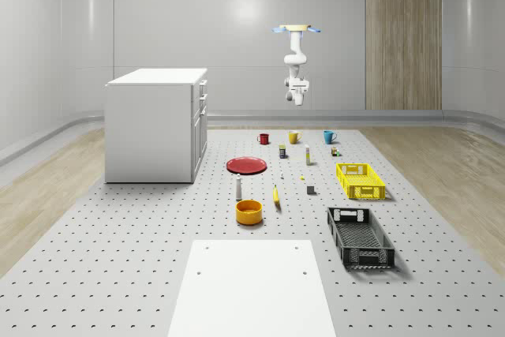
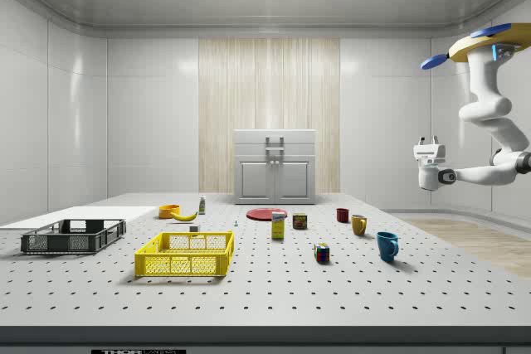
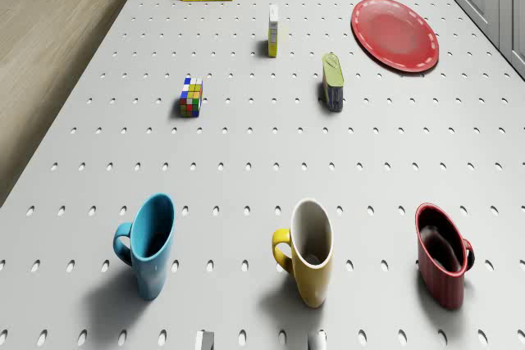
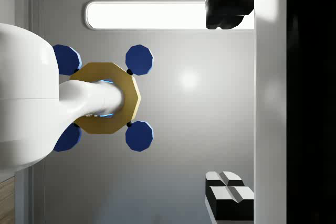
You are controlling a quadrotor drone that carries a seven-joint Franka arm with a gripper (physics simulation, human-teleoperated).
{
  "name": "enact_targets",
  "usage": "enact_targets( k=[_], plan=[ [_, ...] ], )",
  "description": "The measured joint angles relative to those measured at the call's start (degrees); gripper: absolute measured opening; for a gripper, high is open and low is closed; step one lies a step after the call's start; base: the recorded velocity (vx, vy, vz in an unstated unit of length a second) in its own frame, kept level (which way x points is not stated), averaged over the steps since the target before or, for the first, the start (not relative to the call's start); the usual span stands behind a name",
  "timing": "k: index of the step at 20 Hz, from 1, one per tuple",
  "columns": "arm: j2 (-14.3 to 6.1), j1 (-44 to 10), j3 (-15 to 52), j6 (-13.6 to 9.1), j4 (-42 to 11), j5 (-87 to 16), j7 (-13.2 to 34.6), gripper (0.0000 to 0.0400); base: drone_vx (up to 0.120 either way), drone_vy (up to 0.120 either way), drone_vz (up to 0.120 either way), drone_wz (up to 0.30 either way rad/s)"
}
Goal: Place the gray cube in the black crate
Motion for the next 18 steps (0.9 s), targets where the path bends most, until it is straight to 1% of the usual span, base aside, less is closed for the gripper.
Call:
enact_targets(
  k=[3, 8, 9, 11, 14, 18],
  plan=[
    [0.43, -0.09, 0.04, -3.05, 3.62, 0.03, -0.05, 0.0400, 0.120, 0.000, 0.000, 0.000],
    [2.28, -0.19, 0.11, -7.08, 9.73, 0.07, -0.10, 0.0400, 0.120, 0.000, 0.000, 0.000],
    [2.69, -0.21, 0.12, -7.73, 10.83, 0.08, -0.11, 0.0400, 0.120, 0.120, 0.000, 0.000],
    [3.40, -0.24, 0.14, -8.83, 12.73, 0.09, -0.12, 0.0400, 0.120, 0.120, 0.000, 0.000],
    [4.18, -0.28, 0.16, -9.95, 14.76, 0.11, -0.14, 0.0400, 0.120, 0.000, 0.000, 0.000],
    [4.71, -0.33, 0.19, -10.69, 16.21, 0.12, -0.16, 0.0400, 0.120, 0.000, 0.000, 0.000]
  ],
)
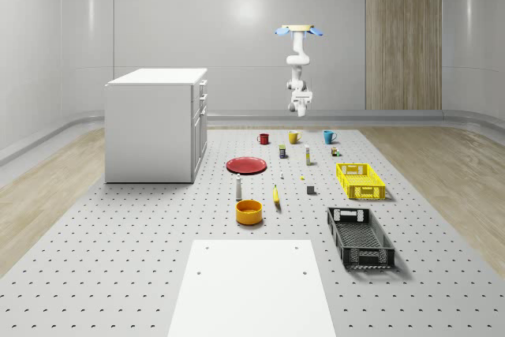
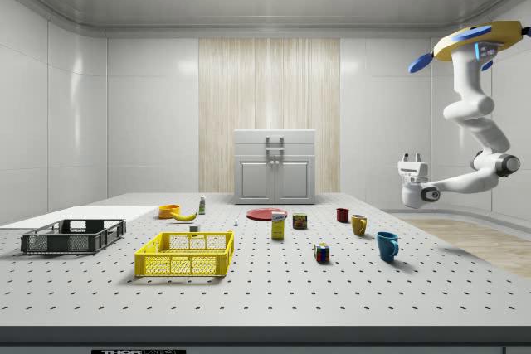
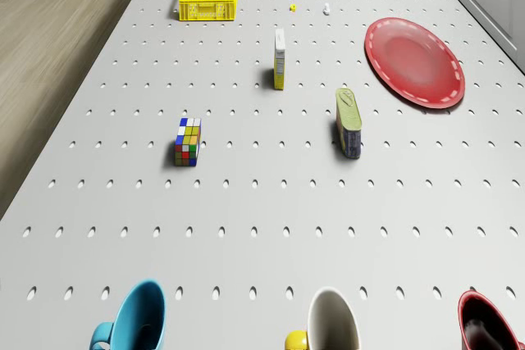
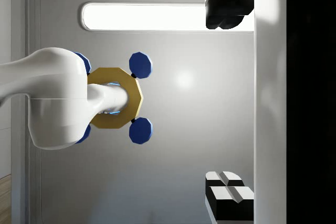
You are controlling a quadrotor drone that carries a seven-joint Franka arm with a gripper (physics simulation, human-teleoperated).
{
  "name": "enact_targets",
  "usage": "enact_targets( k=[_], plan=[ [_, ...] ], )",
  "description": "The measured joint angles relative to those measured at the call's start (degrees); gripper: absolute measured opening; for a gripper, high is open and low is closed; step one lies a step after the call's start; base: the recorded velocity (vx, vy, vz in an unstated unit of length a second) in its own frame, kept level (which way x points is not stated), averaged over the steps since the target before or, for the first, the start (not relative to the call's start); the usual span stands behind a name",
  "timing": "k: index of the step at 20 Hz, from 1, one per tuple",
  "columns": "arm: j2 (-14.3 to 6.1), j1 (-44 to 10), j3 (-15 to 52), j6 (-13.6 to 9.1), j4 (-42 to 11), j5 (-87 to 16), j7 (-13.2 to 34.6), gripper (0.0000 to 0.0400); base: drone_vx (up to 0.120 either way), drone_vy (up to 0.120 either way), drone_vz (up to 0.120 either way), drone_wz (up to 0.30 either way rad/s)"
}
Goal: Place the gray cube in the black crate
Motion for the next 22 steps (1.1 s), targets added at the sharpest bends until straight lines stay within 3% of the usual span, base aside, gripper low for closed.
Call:
enact_targets(
  k=[22],
  plan=[
    [-0.18, -0.17, 0.16, 0.30, 0.48, -0.06, -0.05, 0.0400, 0.120, 0.000, 0.000, 0.000]
  ],
)
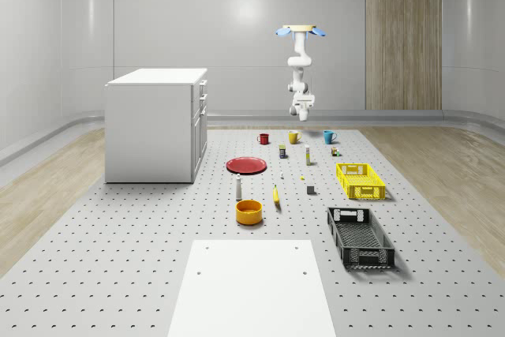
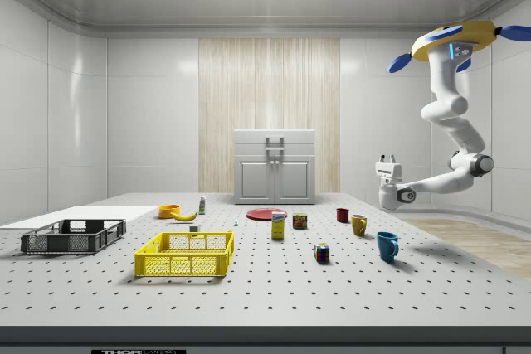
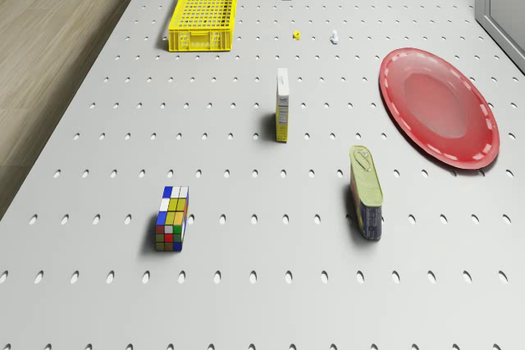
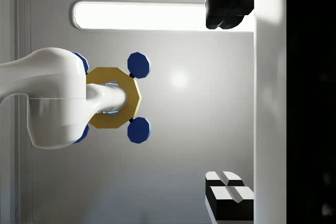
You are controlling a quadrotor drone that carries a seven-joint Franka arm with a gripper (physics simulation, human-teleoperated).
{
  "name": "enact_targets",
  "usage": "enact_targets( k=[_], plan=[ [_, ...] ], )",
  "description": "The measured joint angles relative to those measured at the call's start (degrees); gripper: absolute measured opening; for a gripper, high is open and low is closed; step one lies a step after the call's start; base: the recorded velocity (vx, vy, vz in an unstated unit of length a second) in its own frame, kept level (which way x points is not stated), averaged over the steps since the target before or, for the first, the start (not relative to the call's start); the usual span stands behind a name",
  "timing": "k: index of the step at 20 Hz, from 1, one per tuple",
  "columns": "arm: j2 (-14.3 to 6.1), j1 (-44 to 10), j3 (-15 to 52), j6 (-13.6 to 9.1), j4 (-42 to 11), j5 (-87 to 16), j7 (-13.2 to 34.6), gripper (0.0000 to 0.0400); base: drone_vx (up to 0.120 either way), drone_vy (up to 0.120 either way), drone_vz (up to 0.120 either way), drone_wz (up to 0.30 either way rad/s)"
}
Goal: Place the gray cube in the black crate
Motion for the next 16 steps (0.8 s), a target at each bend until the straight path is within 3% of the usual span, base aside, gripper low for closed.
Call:
enact_targets(
  k=[16],
  plan=[
    [-0.49, -0.42, 1.27, 0.70, -0.49, -1.74, 0.21, 0.0400, 0.120, 0.000, 0.000, 0.000]
  ],
)
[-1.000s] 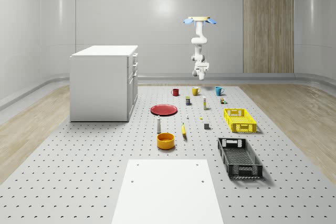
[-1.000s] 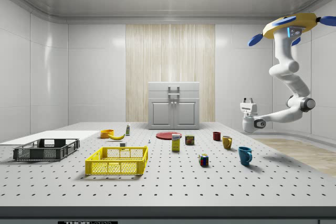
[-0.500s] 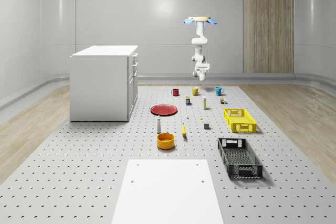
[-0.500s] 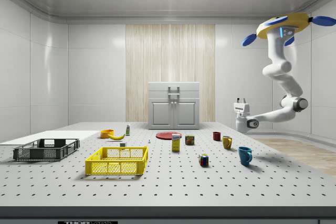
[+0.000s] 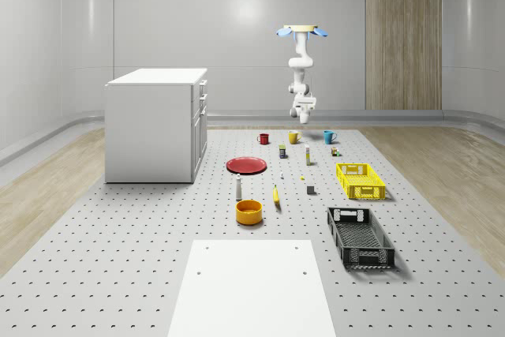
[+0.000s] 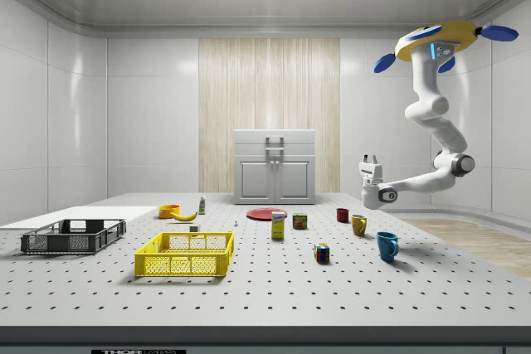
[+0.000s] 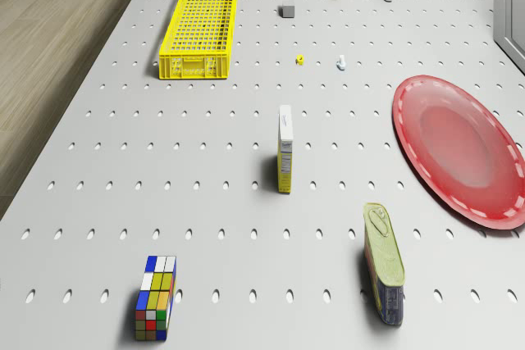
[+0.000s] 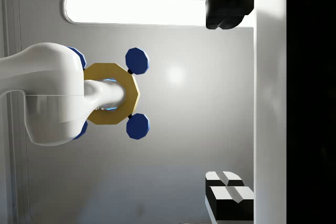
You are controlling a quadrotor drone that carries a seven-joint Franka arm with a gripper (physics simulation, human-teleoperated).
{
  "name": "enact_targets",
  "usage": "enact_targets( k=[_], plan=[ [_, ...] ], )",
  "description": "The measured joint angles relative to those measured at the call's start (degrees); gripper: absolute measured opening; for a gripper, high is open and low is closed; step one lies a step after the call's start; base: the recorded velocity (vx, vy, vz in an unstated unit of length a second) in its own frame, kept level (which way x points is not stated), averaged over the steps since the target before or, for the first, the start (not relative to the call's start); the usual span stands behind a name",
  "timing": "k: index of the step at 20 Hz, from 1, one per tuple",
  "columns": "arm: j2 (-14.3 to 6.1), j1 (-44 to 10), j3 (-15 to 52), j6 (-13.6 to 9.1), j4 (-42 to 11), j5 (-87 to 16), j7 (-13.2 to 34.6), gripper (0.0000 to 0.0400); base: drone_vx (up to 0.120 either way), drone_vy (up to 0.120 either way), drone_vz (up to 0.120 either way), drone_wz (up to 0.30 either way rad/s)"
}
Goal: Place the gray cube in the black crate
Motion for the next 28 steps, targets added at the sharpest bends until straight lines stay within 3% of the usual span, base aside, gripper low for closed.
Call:
enact_targets(
  k=[9, 16, 19, 23, 25, 28],
  plan=[
    [-0.39, -1.47, 4.75, 0.48, -0.74, -6.69, 0.89, 0.0400, 0.120, 0.000, 0.000, 0.000],
    [-1.54, -5.59, 17.47, 1.36, -5.14, -24.96, 3.61, 0.0400, 0.120, 0.000, 0.000, 0.000],
    [-2.97, -9.18, 27.16, 2.11, -11.39, -39.82, 6.47, 0.0400, 0.120, 0.000, 0.000, 0.000],
    [-6.05, -16.67, 41.75, 2.36, -25.37, -65.19, 13.64, 0.0400, 0.120, 0.000, 0.000, 0.000],
    [-7.72, -21.91, 48.19, 1.19, -32.62, -77.82, 18.59, 0.0400, 0.120, 0.000, 0.000, 0.000],
    [-10.06, -31.13, 55.85, -2.32, -40.61, -93.06, 26.23, 0.0400, 0.120, 0.000, 0.000, 0.000]
  ],
)
